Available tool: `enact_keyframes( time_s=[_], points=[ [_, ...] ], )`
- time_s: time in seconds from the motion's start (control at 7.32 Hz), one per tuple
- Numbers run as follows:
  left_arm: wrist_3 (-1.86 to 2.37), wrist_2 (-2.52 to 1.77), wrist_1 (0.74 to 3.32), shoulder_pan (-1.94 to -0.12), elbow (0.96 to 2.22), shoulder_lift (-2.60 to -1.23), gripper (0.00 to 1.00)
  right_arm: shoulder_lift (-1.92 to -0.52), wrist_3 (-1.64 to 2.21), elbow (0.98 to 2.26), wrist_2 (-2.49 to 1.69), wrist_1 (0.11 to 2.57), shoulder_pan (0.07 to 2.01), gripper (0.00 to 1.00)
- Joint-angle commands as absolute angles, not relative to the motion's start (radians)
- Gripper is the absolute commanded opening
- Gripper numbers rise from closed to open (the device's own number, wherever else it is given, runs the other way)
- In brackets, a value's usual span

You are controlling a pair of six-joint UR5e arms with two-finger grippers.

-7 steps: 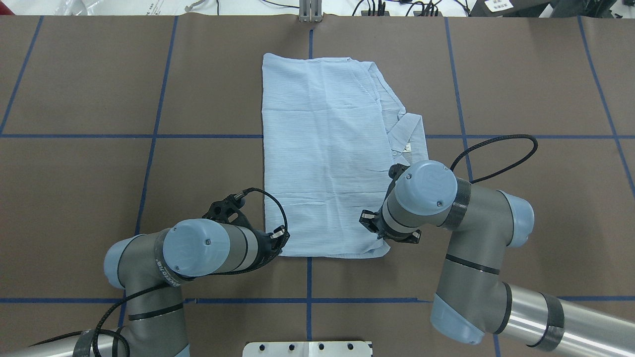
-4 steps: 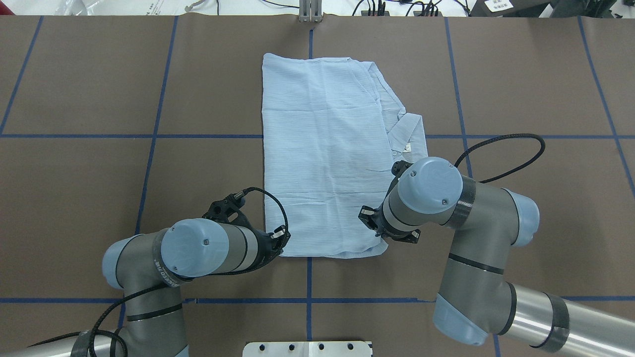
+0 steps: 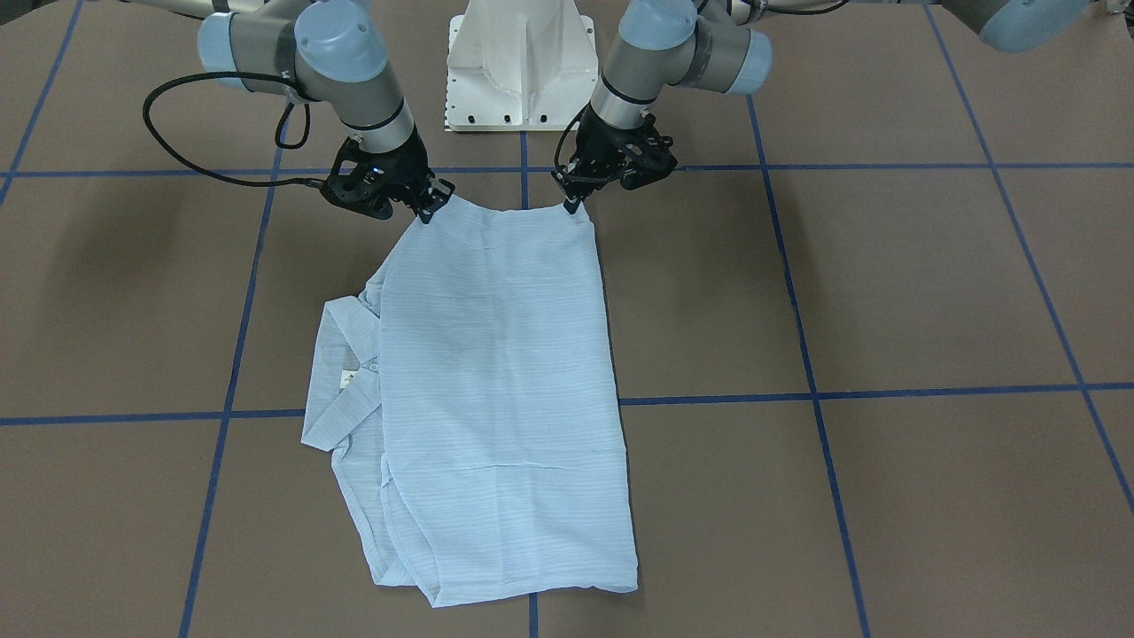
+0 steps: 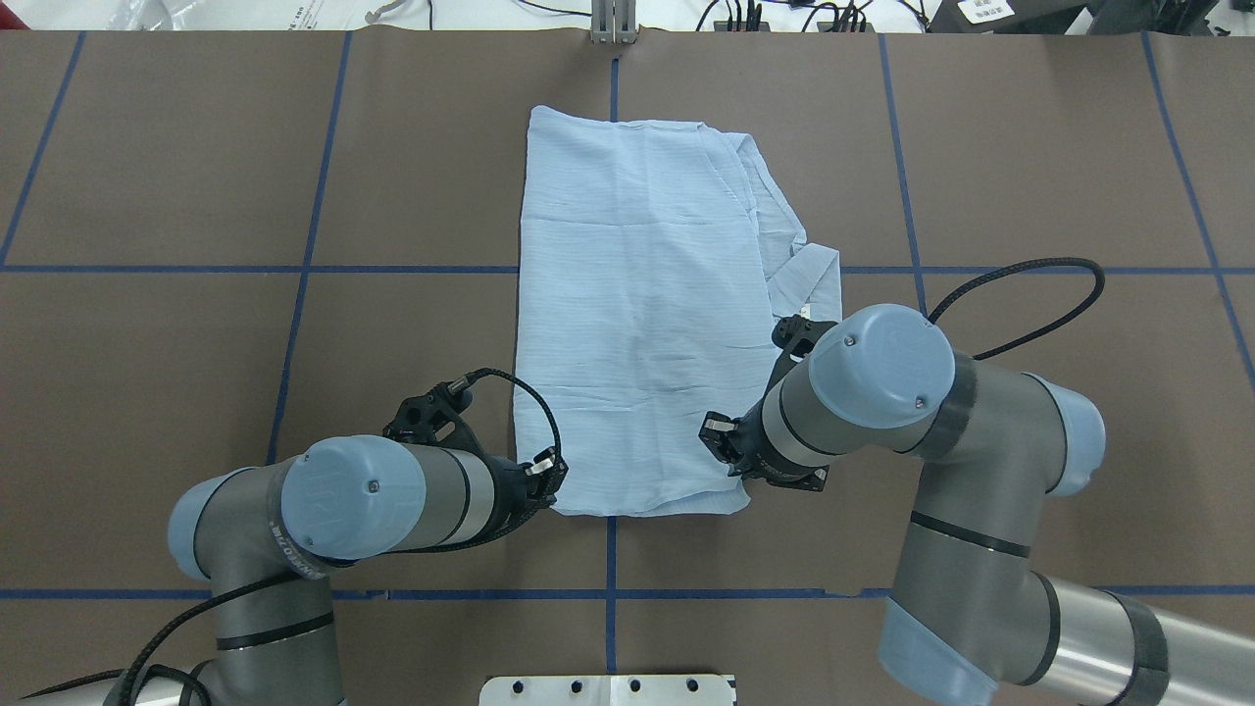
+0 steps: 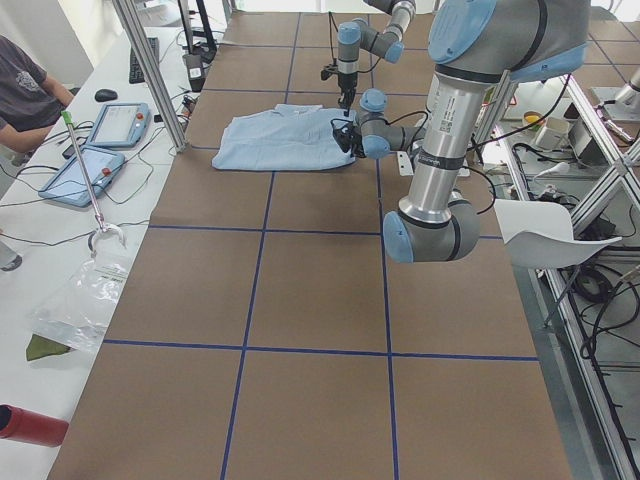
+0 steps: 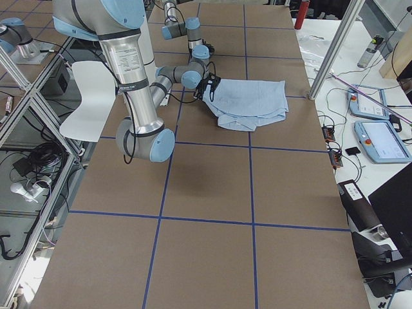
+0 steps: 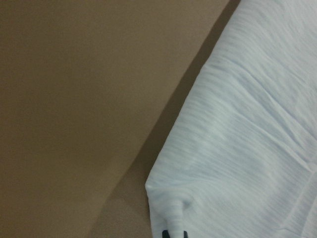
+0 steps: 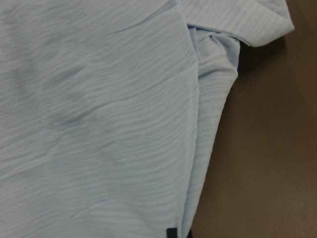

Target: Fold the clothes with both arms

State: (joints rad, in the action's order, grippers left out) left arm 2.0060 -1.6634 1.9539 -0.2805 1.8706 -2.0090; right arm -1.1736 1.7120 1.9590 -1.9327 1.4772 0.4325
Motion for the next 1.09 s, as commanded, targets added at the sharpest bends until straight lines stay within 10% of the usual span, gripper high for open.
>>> enact_keyframes(
  time_s=[0.0, 0.96],
  points=[
    [2.006, -1.664, 1.805, -0.23, 2.021, -2.005, 0.0, -1.206, 1.713, 2.043, -1.994, 1.477, 0.434, 0.0],
    [2.002, -1.783, 1.454, -0.165, 2.323, -2.005, 0.0, -1.233, 1.707, 2.077, -2.287, 1.48, 0.477, 0.0]
  ],
)
